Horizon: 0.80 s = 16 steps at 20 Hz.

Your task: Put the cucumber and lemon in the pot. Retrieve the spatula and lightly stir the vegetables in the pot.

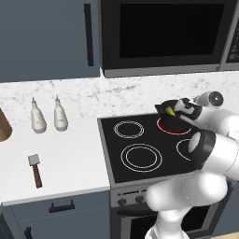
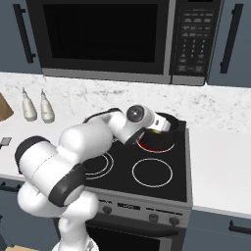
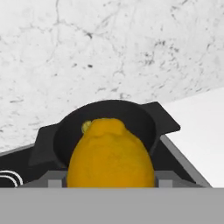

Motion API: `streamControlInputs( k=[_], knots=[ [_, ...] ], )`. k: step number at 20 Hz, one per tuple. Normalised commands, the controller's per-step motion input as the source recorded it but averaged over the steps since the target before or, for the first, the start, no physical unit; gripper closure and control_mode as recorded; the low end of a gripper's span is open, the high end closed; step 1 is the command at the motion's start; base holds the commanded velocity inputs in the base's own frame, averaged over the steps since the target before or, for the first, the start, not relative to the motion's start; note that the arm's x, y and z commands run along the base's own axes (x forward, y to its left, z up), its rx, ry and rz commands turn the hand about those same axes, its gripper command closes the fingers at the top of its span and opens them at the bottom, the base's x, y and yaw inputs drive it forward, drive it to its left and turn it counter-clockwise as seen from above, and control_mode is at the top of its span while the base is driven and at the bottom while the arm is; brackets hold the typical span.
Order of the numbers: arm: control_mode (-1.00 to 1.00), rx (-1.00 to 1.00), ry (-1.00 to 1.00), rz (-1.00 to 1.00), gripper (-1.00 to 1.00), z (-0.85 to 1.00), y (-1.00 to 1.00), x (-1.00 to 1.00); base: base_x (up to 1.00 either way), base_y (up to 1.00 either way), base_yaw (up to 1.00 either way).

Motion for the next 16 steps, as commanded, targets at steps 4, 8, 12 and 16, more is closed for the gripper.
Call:
streamControlInputs(
  k=[4, 8, 12, 16],
  knots=[
    [-1.00, 0.00, 0.00, 0.00, 1.00, -0.27, -0.50, 0.38, 0.00, 0.00, 0.00],
    [-1.00, 0.00, 0.06, 0.04, 1.00, -0.24, -0.26, 0.54, 0.00, 0.00, 0.00],
    [-1.00, 0.00, 0.08, 0.09, 1.00, -0.34, -0.02, 0.42, 0.00, 0.00, 0.00],
    [-1.00, 0.00, 0.03, 0.11, 1.00, -0.33, 0.00, 0.33, 0.00, 0.00, 0.00]
  ],
)
